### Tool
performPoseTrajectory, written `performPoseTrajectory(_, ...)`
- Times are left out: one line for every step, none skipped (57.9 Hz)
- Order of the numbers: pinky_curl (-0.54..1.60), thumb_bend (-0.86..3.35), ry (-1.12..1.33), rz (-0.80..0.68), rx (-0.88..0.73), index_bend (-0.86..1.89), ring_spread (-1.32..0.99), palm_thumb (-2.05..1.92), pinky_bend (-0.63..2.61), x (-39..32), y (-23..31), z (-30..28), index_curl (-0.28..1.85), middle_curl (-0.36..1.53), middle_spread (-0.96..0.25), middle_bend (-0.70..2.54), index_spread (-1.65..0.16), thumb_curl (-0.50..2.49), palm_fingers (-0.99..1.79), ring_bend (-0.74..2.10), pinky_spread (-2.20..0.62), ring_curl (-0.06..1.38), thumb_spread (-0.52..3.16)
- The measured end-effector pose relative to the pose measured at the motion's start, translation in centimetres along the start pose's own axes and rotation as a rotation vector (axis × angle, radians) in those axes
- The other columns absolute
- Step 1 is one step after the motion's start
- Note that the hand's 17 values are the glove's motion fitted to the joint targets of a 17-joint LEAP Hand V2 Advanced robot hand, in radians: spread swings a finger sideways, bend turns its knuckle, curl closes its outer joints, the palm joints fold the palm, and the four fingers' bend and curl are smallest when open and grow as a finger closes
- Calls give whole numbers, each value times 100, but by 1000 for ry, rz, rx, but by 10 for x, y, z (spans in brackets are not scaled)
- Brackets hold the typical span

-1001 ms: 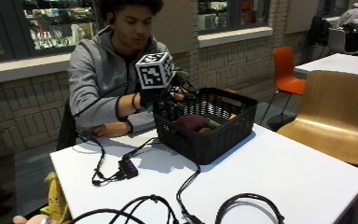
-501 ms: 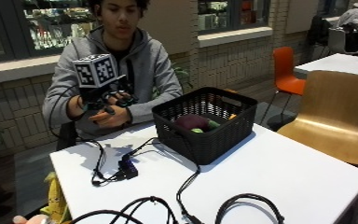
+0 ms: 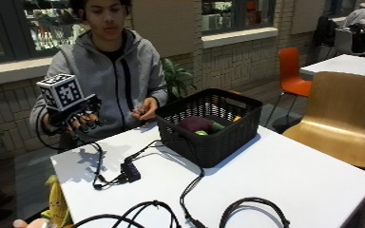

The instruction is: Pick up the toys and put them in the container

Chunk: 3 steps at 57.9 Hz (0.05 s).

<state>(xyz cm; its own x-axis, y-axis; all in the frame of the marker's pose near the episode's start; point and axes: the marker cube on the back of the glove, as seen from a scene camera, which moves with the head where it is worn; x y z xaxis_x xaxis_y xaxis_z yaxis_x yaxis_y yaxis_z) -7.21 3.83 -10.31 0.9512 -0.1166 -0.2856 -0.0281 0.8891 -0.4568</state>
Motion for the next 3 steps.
performPoseTrajectory(36, -1, -7, -1, 3, 18, -8, 18, 71, 0, 2, 1, 41, 19, 7, 13, -24, 31, -12, 17, 0, 22, 126)
performPoseTrajectory(36, -1, -11, -2, 7, 18, -8, 18, 72, 1, 4, 2, 41, 19, 7, 13, -24, 31, -12, 17, 0, 22, 126)
performPoseTrajectory(36, -1, -12, -2, 8, 18, -8, 18, 72, 1, 5, 2, 41, 19, 7, 13, -24, 31, -12, 17, 0, 22, 126)
